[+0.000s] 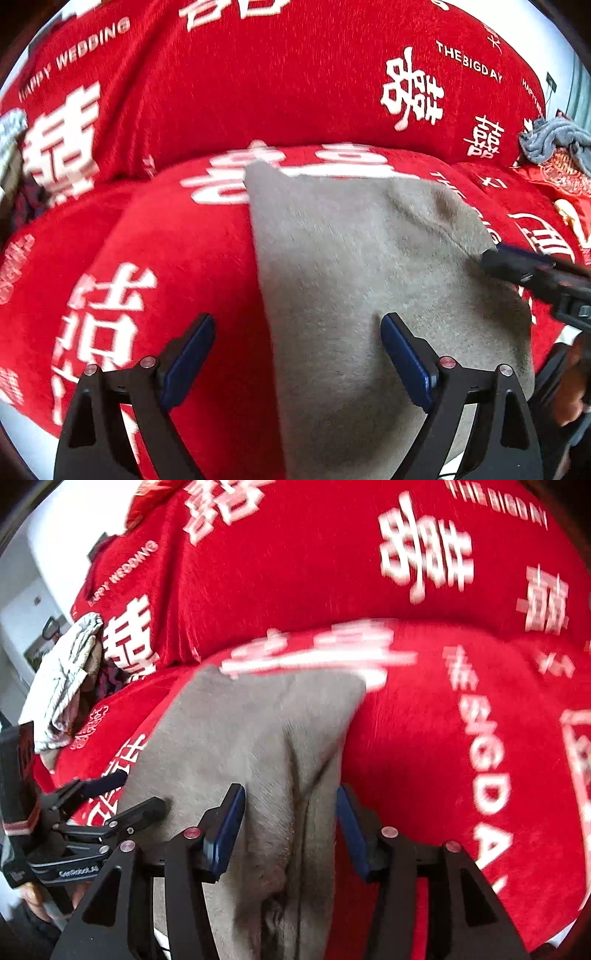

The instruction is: Fold small clothes

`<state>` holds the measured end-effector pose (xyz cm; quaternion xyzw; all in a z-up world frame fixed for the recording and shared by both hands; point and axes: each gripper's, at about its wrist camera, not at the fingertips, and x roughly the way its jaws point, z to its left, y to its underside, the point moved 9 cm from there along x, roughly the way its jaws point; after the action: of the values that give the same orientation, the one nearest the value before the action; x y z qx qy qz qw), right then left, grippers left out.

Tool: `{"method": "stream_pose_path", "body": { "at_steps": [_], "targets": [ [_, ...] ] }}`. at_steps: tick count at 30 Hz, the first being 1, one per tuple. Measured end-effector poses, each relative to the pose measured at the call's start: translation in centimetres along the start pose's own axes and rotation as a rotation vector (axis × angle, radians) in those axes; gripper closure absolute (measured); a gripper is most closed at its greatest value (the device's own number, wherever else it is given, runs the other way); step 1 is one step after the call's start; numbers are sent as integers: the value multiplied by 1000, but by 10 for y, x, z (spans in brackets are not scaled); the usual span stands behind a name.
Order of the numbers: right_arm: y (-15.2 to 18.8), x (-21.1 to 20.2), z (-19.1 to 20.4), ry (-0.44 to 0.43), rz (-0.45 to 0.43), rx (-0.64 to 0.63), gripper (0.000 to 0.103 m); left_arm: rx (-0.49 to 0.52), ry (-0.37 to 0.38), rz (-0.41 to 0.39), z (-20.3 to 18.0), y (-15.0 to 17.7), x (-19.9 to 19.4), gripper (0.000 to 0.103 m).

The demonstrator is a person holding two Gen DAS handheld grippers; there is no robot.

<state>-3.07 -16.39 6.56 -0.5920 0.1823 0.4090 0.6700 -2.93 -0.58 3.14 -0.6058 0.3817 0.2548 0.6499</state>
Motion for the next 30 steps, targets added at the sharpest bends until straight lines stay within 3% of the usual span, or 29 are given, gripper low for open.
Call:
{"method": "stream_pose_path", "body": {
  "at_steps": [3, 7, 14, 16, 18, 22, 25, 30],
  "targets": [
    [-13, -9, 24, -23, -42, -101, 47, 2, -48, -4, 9, -11, 0, 12],
    [-18, 20, 38, -50, 11, -168, 47, 10, -75, 43, 15, -18, 22, 11],
    [-26, 72, 5, -45, 109, -85, 47, 0, -44, 80, 16, -24, 46, 11],
    [-26, 78, 2, -53, 121, -87, 47, -6, -59, 83, 18, -24, 51, 0],
    [-26, 79, 2, -50, 126, -107, 47, -12, -51, 84, 19, -25, 54, 0],
    [-25, 64, 2, -6, 112, -112, 46, -12, -74, 70, 21, -25, 41, 0],
    [-15, 22, 22, -22, 28, -170, 46, 18, -99, 40, 18, -21, 25, 0],
    [4, -4, 45, -78, 2, -202, 46, 30, -130, 3, 16, -11, 2, 0]
  ]
}}
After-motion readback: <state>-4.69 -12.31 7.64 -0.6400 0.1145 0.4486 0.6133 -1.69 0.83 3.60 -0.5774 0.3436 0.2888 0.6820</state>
